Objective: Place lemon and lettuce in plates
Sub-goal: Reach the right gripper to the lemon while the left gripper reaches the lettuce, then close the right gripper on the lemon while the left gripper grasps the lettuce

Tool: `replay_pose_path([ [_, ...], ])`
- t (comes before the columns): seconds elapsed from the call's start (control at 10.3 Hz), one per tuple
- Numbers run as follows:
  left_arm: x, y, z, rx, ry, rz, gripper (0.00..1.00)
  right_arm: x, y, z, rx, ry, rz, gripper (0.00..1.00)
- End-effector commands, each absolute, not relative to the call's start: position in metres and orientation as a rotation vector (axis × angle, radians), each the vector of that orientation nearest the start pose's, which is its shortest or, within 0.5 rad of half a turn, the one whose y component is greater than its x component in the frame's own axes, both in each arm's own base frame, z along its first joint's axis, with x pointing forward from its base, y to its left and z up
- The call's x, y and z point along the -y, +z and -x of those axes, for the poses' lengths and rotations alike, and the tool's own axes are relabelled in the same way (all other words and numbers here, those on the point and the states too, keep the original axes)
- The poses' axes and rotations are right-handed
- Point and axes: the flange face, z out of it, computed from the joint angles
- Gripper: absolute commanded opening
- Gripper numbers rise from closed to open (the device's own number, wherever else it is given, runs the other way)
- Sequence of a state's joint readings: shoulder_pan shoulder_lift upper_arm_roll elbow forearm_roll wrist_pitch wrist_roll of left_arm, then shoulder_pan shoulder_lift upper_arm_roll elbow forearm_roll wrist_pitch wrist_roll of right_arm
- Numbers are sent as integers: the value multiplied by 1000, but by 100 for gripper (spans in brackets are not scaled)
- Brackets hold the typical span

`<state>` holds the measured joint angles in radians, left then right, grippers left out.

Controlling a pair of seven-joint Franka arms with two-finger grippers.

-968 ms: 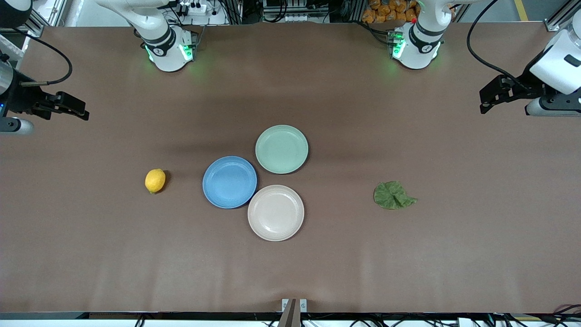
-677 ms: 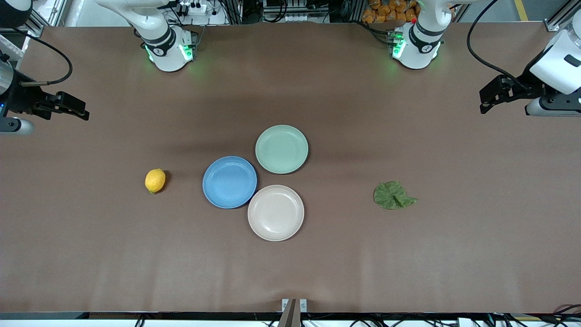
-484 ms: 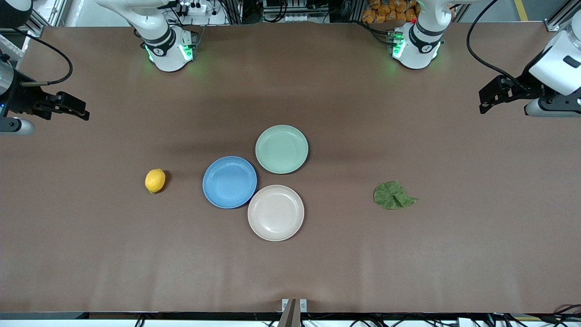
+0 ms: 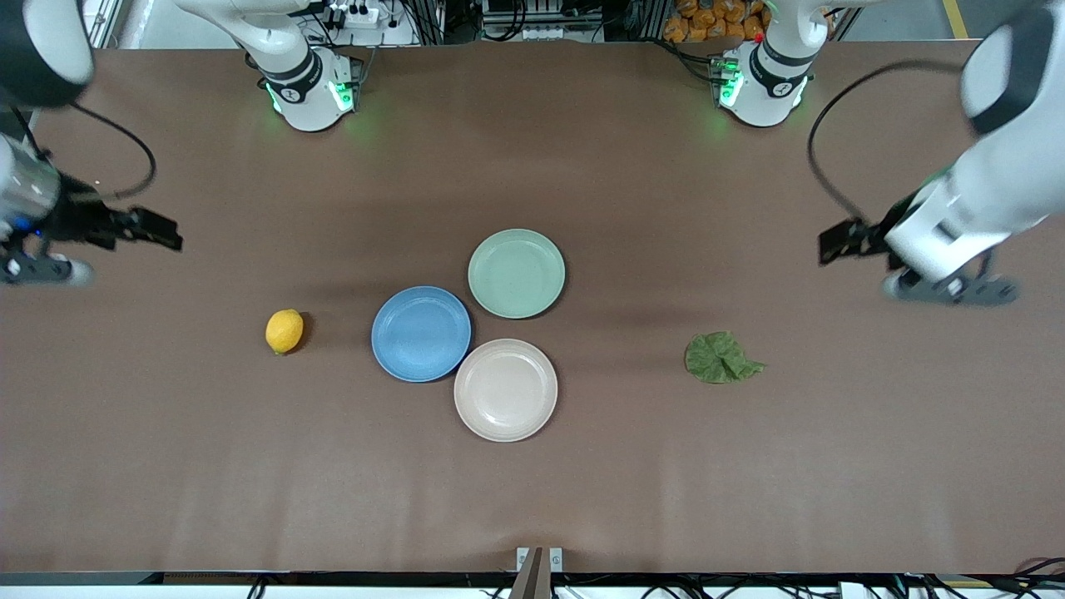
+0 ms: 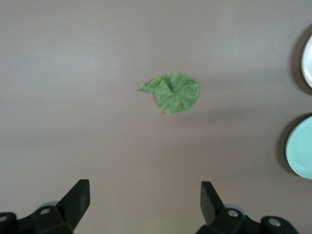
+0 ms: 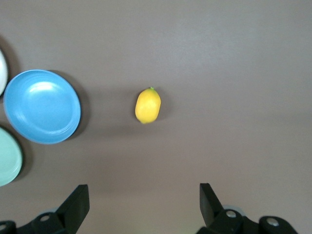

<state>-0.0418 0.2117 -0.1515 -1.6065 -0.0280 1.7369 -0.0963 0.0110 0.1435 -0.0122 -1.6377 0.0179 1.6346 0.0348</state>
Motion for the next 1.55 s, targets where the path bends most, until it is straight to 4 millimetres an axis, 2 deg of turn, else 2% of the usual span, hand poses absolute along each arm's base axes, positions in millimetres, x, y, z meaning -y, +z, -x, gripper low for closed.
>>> replay_pose_path([
  [0.0, 136, 418, -621, -88, 136, 3207, 100, 16, 415, -620, -113, 394, 3103, 100],
  [0.1, 150, 383, -625, -106, 127, 3212, 100, 41, 372, -620, -174, 466, 3082, 100],
  [0.29, 153, 318, -630, -95, 51, 3230, 100, 45, 323, -628, -192, 488, 3076, 100],
  [0.39, 153, 286, -632, -89, 29, 3235, 100, 38, 305, -634, -201, 455, 3050, 100],
  [0.58, 151, 239, -634, -133, -16, 3205, 100, 25, 266, -641, -194, 432, 3038, 100],
  [0.68, 149, 225, -635, -128, -24, 3208, 100, 17, 256, -641, -196, 444, 3020, 100],
  [0.87, 152, 196, -632, -89, -33, 3218, 100, 13, 234, -637, -205, 495, 2996, 100],
  [1.06, 160, 181, -630, -92, -50, 3222, 99, 9, 214, -634, -241, 532, 2941, 100],
  [1.26, 164, 173, -628, -133, -58, 3202, 65, 8, 202, -631, -233, 556, 2934, 100],
  [1.45, 166, 169, -625, -149, -50, 3190, 0, 8, 188, -628, -237, 585, 2927, 100],
])
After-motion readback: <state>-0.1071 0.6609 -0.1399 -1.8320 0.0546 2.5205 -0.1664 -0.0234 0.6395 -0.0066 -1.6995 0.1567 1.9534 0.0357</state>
